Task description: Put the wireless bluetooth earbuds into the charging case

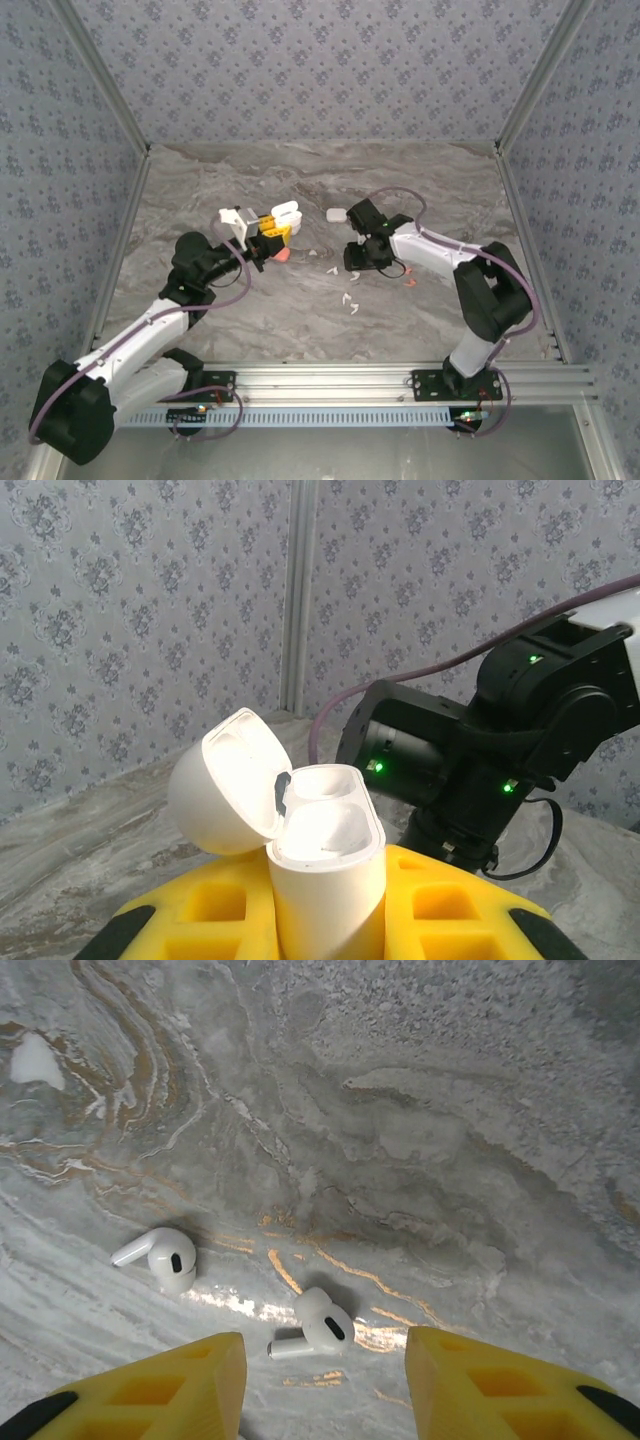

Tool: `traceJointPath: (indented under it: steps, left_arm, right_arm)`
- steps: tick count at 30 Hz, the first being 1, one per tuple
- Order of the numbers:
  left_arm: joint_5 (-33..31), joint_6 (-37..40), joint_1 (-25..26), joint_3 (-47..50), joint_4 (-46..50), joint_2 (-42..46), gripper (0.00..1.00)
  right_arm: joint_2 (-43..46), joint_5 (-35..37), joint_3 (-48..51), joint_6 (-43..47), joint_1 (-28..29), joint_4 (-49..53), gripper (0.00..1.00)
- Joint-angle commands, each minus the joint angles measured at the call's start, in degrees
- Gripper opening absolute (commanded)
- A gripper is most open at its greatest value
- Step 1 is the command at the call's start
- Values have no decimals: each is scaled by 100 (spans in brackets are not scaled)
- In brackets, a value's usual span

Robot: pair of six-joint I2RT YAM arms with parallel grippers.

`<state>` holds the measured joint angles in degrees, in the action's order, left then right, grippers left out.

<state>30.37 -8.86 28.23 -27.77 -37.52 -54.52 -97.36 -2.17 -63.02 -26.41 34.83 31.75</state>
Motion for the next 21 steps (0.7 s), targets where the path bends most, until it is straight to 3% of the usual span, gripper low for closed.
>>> traceJointPath:
  steps: [1,21]
  left_arm:
    - [-9,25,-19,-81,-73,93,0]
    - [-21,34,-22,-115,131,130,0]
  right_arm:
    - [-208,95,-208,-120,61,130,45]
    - [-677,110,-162,-261,198,51,35]
